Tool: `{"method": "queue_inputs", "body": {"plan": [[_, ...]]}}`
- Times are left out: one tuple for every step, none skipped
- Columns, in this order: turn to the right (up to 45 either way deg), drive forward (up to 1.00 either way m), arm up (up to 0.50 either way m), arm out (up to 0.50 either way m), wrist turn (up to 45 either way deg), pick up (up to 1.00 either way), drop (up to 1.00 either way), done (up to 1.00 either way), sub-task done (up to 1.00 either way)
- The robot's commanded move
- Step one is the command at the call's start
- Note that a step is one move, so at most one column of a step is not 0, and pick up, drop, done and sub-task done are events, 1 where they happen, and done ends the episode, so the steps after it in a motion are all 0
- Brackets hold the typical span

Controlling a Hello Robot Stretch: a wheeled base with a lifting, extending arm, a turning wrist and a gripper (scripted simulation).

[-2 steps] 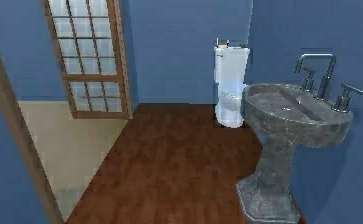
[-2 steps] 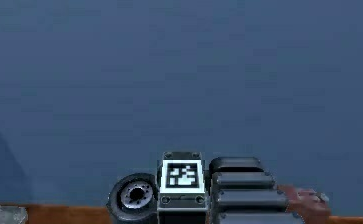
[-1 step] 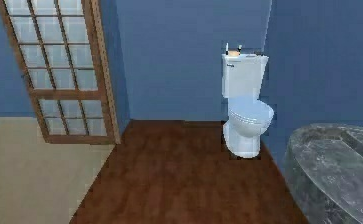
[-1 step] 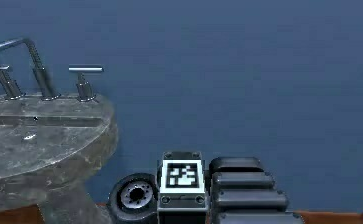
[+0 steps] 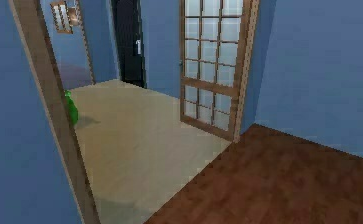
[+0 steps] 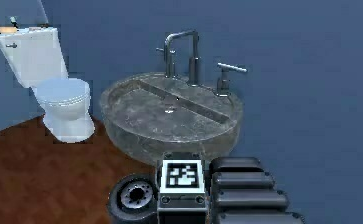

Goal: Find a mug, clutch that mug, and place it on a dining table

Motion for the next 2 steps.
{"method": "queue_inputs", "body": {"plan": [[0.0,0.95,0.00,0.00,0.0,0.00,0.00,0.00,0.00],[42.0,0.00,0.00,0.00,0.0,0.00,0.00,0.00,0.00]]}}
